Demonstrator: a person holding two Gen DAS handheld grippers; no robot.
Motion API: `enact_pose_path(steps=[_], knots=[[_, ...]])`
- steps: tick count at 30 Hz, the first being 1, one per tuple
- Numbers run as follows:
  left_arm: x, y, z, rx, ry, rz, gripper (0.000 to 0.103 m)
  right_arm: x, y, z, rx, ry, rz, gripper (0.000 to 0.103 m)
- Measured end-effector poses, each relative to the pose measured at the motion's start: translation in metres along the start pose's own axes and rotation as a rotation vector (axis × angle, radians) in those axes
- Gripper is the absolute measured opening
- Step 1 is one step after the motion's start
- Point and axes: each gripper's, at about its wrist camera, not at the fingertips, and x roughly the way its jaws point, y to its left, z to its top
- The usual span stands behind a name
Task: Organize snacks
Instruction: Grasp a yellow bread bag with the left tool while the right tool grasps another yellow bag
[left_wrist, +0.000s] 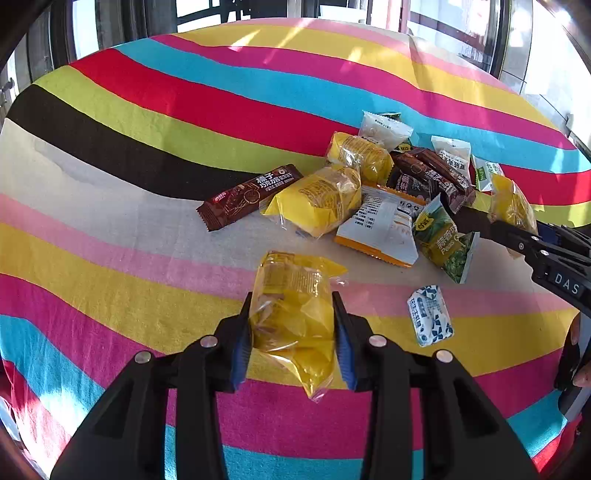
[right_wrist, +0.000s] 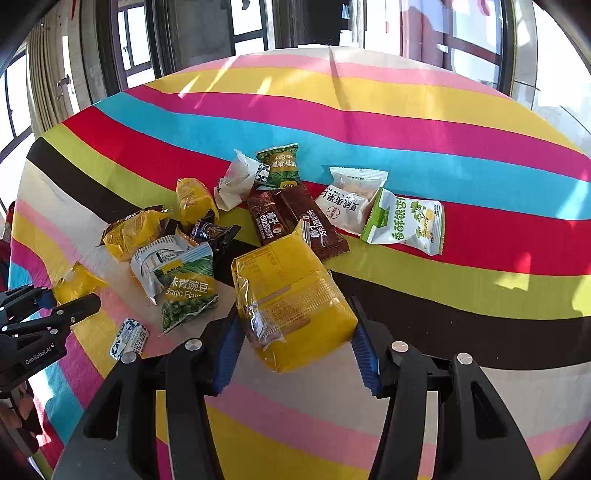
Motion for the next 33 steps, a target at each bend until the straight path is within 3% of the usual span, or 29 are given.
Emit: enact_pose_path(steps=[9, 20, 33], knots=[[-0.041, -0.057, -0.013, 0.103, -0.137, -0.018, 0.038, -0.069, -0.019, -0.051, 0.141, -0.084, 0.050, 0.053], [-0.078, -0.116, -0.054, 0.217, -0.167, -0.100, 0.038, -0.102, -0.023, -0.087, 0.173, -0.078, 0.078, 0.053], [-0.110, -0.111, -0.072, 0.233, -0.209, -0.090, 0.038, -0.129, 0.000, -0.099, 0.126, -0.101, 0.096, 0.053]])
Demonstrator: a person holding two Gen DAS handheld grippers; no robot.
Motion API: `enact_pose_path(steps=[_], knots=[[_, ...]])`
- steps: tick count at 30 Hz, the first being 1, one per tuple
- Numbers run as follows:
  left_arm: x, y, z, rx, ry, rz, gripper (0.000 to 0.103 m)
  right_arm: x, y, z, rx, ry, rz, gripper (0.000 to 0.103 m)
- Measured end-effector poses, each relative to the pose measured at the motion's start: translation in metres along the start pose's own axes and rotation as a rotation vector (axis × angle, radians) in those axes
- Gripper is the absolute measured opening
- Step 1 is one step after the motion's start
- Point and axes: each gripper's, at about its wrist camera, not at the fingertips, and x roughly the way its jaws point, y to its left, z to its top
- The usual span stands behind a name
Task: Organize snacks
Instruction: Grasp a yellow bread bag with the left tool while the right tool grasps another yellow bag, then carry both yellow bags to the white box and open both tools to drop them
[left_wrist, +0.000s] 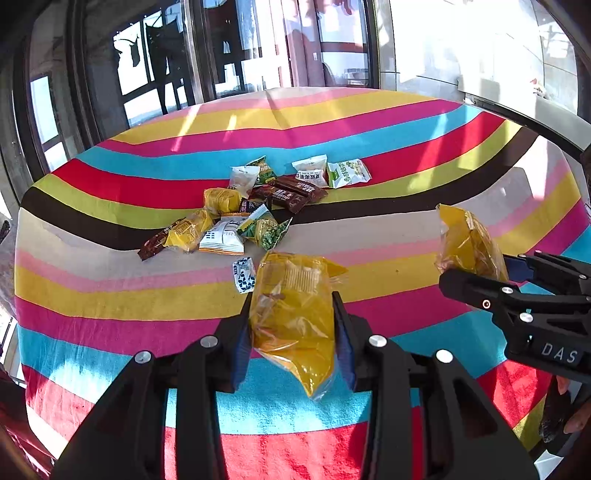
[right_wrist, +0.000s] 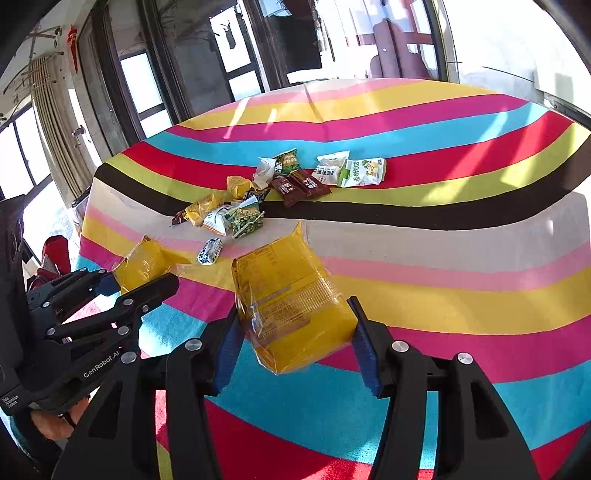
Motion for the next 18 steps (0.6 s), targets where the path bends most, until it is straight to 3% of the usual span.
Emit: enact_pose_path(steps=[10, 18], knots=[[-0.028, 0.028, -0.014, -0.034, -0.034, 0.039, 0.038, -0.010, 0.049, -0.001, -0.091, -0.006, 0.045, 0.053], [-0.055, 0.065, -0.038, -0.092, -0.049, 0.087, 0.038, -0.014, 0.113, -0.011, -0.218, 0.006, 0.117, 0.053]])
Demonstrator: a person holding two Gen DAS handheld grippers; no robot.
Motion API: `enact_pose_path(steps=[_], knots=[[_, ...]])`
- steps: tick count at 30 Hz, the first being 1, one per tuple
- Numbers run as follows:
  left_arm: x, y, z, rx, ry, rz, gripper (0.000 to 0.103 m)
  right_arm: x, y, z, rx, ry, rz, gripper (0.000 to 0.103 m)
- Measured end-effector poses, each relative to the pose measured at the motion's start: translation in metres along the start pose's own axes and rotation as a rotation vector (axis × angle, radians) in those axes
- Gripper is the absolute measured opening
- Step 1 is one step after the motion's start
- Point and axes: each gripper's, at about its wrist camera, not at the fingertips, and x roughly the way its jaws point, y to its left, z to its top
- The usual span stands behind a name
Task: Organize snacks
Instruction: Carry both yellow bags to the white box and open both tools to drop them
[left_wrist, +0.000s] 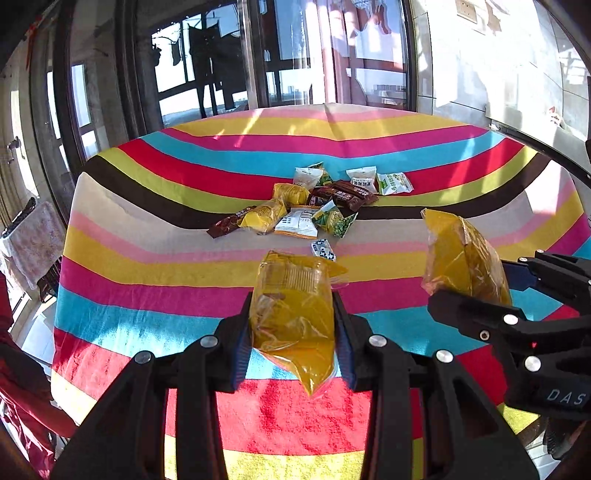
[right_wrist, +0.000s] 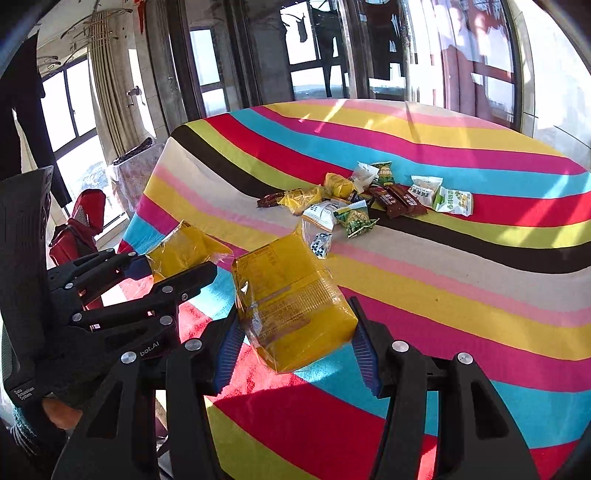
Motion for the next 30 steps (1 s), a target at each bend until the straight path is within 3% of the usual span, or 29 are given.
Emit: enact_pose_path(steps=[15, 24, 30], knots=[[-0.035, 0.090, -0.067, -0.152, 0.064, 0.147, 0.039, 0.022, 0.121, -0.020, -0.232, 0.092, 0.190, 0.053], [-0.059, 0.140, -0.123, -0.267, 0.132, 0.246, 0.039, 0.024, 0.181, -0.040, -0.361, 0.123, 0.289, 0.053], [-0.073, 0.181, -0.171, -0.387, 0.209, 0.337, 0.039, 0.042, 0.207, -0.050, -0.435, 0.203, 0.358, 0.053]])
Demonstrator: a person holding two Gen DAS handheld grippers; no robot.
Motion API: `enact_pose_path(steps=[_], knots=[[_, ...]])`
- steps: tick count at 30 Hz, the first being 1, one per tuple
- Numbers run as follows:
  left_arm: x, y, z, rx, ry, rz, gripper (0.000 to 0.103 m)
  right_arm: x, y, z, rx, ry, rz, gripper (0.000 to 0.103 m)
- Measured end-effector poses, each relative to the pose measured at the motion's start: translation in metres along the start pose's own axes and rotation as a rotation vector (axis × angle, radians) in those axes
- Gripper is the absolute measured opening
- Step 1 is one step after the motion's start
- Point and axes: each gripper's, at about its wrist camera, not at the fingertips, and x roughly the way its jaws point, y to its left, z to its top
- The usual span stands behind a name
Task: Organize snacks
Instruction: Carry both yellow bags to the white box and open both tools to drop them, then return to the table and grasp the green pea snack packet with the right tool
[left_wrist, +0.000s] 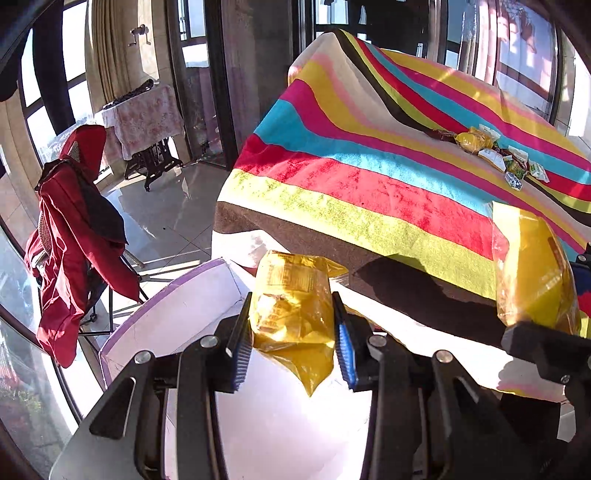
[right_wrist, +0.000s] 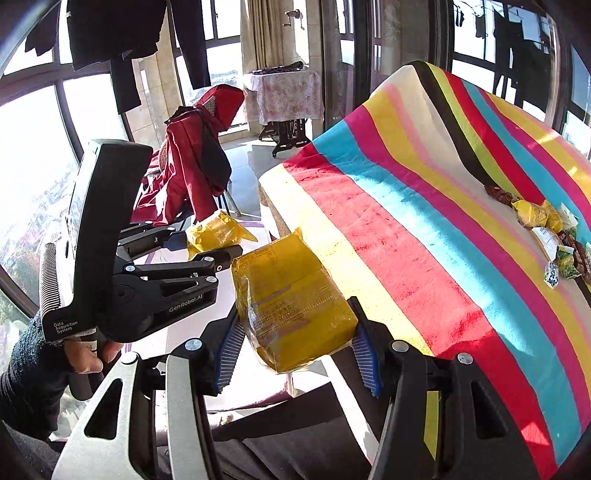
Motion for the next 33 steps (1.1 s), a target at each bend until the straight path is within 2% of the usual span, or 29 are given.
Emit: enact_pose_path(steps=[5, 12, 13, 14, 15, 16, 19, 23, 26, 29, 31, 33], knots=[[0.009, 0.042, -0.022, -0.083, 0.062, 0.074, 0.039, 0.026, 0.021, 0.002, -0.054, 0.067, 0.078, 0.053], [0.019, 0.082, -0.038, -0.172, 0.128, 0.169, 0.041, 0.052, 0.048, -0.001, -0.093, 0.138, 0.225, 0.056], [0.021, 0.087, -0.038, -0.187, 0.132, 0.190, 0.053, 0.053, 0.051, -0.002, -0.093, 0.141, 0.249, 0.059], [0.021, 0.092, -0.038, -0.205, 0.132, 0.217, 0.066, 0.052, 0.052, -0.003, -0.088, 0.133, 0.263, 0.070], [0.020, 0.096, -0.036, -0.222, 0.122, 0.241, 0.092, 0.049, 0.052, -0.003, -0.082, 0.120, 0.266, 0.077], [0.017, 0.097, -0.033, -0.235, 0.102, 0.261, 0.101, 0.046, 0.050, -0.003, -0.073, 0.101, 0.268, 0.084], [0.012, 0.090, -0.019, -0.235, 0.064, 0.291, 0.101, 0.030, 0.034, -0.001, -0.027, 0.052, 0.263, 0.084], [0.015, 0.050, 0.010, -0.155, 0.045, 0.238, 0.101, -0.008, -0.006, -0.004, 0.048, -0.051, 0.189, 0.084], [0.018, 0.001, 0.034, -0.047, 0.032, 0.166, 0.101, -0.042, -0.046, -0.018, 0.106, -0.113, 0.067, 0.084], [0.024, -0.061, 0.055, 0.077, 0.025, 0.025, 0.101, -0.070, -0.094, -0.038, 0.192, -0.157, -0.075, 0.085], [0.030, -0.102, 0.067, 0.148, 0.026, -0.080, 0.101, -0.082, -0.128, -0.055, 0.272, -0.161, -0.146, 0.086], [0.037, -0.142, 0.078, 0.209, 0.020, -0.149, 0.101, -0.089, -0.163, -0.068, 0.359, -0.159, -0.211, 0.086]])
